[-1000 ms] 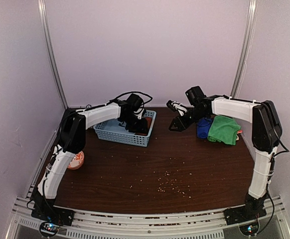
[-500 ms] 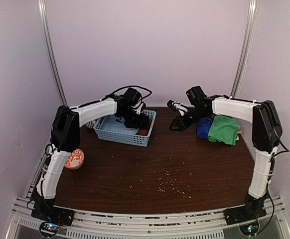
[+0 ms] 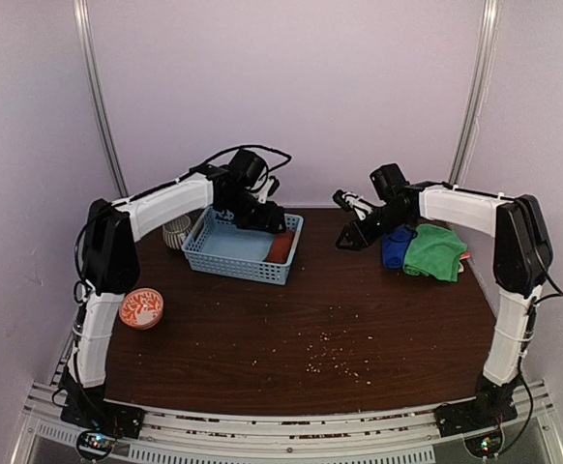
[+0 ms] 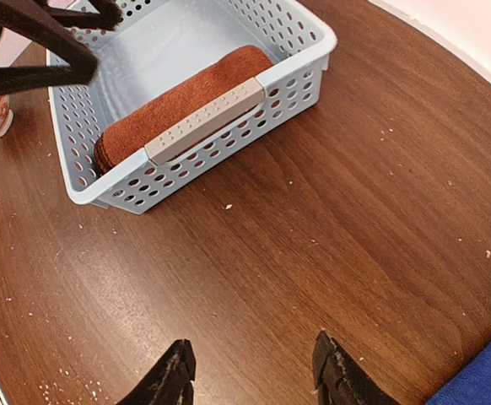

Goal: Roll the towels
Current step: Place the towel in the storage box, then move the storage box to the center of the board.

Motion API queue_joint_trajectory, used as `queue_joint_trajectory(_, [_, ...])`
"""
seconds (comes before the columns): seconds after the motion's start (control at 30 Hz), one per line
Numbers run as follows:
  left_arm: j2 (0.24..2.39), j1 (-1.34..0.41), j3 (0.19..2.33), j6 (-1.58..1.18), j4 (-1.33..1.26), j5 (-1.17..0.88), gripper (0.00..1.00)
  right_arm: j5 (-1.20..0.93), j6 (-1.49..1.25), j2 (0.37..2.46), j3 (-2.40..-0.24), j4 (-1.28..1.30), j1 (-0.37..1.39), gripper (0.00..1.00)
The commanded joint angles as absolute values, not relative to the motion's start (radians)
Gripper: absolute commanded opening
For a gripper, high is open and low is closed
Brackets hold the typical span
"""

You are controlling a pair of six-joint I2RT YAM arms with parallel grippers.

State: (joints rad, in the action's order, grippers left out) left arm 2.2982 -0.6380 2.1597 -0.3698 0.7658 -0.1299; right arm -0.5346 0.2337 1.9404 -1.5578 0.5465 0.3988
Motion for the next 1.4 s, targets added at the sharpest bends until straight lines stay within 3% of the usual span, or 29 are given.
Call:
queue_joint_trajectory(0.0, [2.106, -0.687, 2.112, -0.244, 0.763, -0.058, 0.72, -0.542, 0.246, 1.825, -1.559, 0.568, 0.342, 0.49])
queue_joint_trajectory(0.2, [1.836, -0.867, 1.712, -0.069, 0.577, 0.174, 0.73, -0.465, 0.257, 1.687, -1.448, 0.550, 0.237, 0.51])
queue_joint_trajectory(0.3, [1.733, -0.884, 1.519, -0.082, 0.502, 0.150, 0.71, -0.416, 0.273, 1.636, -1.386, 0.563, 0.166, 0.52])
queue_joint_trajectory(0.5, [1.673, -0.880, 1.228, -0.148, 0.382, 0.204, 0.53, -0.297, 0.320, 1.608, -1.279, 0.587, 0.051, 0.53])
queue_joint_trajectory(0.6, [1.736, -0.842, 1.209, -0.178, 0.378, 0.274, 0.32, -0.335, 0.324, 1.608, -1.244, 0.582, 0.012, 0.54])
queue_joint_trajectory(0.73, [1.838, -0.794, 1.261, -0.206, 0.326, 0.330, 0.25, -0.325, 0.330, 1.619, -1.234, 0.572, 0.003, 0.54])
queue_joint_trajectory(1.07, [2.106, -0.744, 1.595, -0.169, 0.304, 0.266, 0.25, -0.301, 0.345, 1.609, -1.225, 0.589, -0.004, 0.54])
queue_joint_trajectory(1.23, [2.072, -0.744, 1.558, -0.181, 0.306, 0.210, 0.30, -0.280, 0.358, 1.578, -1.201, 0.596, -0.017, 0.55])
queue_joint_trajectory(1.33, [1.949, -0.749, 1.392, -0.181, 0.203, 0.112, 0.47, -0.217, 0.352, 1.576, -1.212, 0.605, -0.030, 0.58])
queue_joint_trajectory(1.37, [1.898, -0.753, 1.333, -0.179, 0.168, 0.077, 0.68, -0.195, 0.357, 1.582, -1.220, 0.617, -0.031, 0.60])
